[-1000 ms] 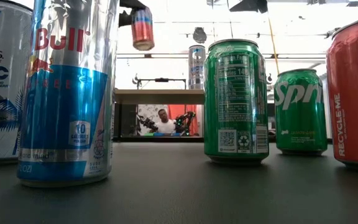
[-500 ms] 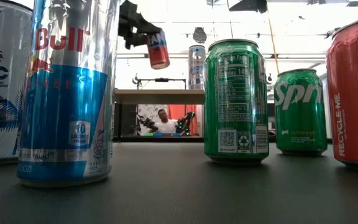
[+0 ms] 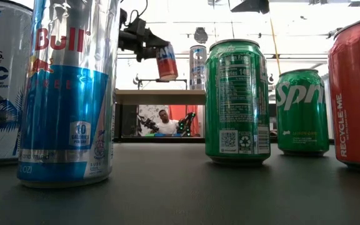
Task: Place canned beverage on shelf
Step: Put the top center orange soda can on the shelf
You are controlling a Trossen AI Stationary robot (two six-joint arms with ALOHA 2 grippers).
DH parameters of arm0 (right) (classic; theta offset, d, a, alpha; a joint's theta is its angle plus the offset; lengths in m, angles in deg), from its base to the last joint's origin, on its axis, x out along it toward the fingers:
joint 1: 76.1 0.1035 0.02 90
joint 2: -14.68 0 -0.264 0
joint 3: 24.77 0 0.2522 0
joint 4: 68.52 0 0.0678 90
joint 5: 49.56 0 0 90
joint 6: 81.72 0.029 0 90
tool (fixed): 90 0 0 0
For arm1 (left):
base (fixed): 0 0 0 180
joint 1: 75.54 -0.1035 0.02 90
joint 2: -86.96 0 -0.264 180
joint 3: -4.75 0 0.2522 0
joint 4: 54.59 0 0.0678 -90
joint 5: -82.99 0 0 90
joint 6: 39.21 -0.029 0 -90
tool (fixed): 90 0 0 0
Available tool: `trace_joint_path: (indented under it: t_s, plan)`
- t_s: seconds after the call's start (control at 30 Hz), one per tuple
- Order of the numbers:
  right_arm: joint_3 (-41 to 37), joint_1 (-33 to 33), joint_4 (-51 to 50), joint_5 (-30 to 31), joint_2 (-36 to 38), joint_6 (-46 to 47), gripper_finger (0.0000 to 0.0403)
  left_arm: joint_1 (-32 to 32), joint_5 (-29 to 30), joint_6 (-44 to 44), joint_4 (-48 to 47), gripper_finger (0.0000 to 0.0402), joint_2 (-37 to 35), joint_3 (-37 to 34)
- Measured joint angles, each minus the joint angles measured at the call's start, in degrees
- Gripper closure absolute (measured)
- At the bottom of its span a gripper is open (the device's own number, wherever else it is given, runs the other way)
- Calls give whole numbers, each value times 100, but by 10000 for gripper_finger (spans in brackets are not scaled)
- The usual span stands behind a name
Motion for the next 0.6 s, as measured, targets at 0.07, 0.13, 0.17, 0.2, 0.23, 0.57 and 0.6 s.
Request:
trace_joint_path:
  t_s: [0.07,0.13,0.17,0.2,0.23,0.57,0.6]
  plan:
    - [0,0,0,1,-19,-29,22,0,-120,-8,-163,124,162,187]
    - [0,-4,-22,2,-40,-90,22,0,-239,-28,-350,124,297,308]
    - [0,-4,-20,2,-52,-106,22,-2,-276,-28,-438,124,344,329]
    - [0,-4,-26,0,-58,-104,22,-18,-284,-44,-521,124,382,329]
    - [0,-7,-31,2,-60,-98,22,-31,-302,-62,-605,124,412,329]
    - [0,-7,-23,4,-59,-110,22,-98,-357,-455,-649,124,443,327]
    - [0,-7,-23,4,-70,-116,22,-100,-355,-554,-641,124,464,327]
